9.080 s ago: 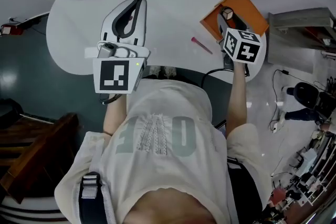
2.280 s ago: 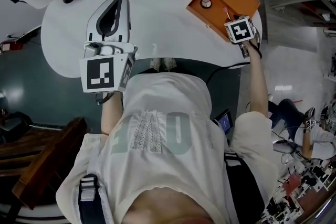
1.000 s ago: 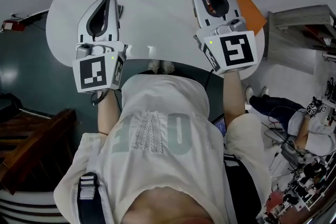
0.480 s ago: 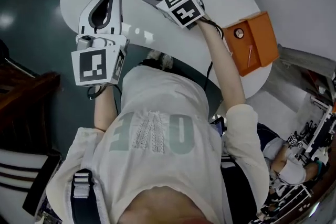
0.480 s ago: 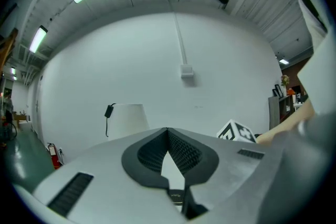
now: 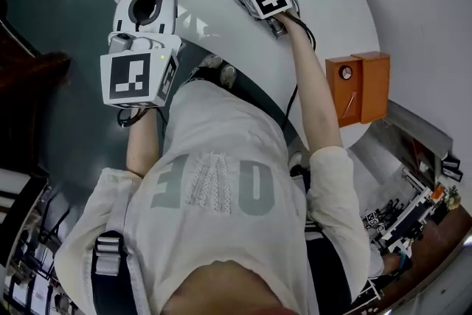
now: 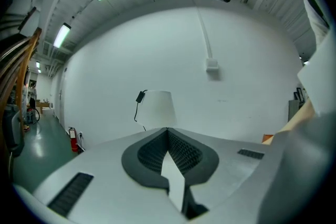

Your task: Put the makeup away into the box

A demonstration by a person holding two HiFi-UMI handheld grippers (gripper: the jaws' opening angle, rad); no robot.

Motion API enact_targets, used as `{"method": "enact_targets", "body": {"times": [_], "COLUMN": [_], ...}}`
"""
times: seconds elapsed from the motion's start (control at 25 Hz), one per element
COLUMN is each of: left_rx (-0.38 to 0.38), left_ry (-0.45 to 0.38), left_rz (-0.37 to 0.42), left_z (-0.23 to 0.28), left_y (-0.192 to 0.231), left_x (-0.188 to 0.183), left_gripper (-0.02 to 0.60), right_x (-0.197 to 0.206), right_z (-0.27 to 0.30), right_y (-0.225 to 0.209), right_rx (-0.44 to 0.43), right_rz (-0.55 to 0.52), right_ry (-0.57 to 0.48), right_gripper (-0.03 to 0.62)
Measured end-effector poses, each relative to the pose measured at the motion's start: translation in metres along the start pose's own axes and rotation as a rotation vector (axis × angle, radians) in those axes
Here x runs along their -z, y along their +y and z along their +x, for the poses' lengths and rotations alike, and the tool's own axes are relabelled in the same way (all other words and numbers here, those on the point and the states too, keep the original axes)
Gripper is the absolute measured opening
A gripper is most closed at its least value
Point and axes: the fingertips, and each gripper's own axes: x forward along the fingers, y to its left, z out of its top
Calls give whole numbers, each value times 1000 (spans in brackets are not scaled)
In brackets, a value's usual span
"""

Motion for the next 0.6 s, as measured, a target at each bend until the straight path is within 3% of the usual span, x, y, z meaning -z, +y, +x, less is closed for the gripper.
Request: {"method": "enact_targets", "body": {"times": [0.16,0.28,0.6], "left_rx": [-14,-21,1], "left_ry": [3,3,-4], "left_rz": [-10,-10,-13], "left_z": [-1,-1,6], "left_y": [10,15,9], "left_x": [0,-1,-4], "left_gripper": [6,6,6], "right_x": [1,3,4], "right_z": [8,8,7], "right_y": [-2,-8,-11], "right_rx": [-12,-14,-1], "right_rz": [41,88,103], "right_ry": [27,40,34], "right_gripper": [415,318,311]}}
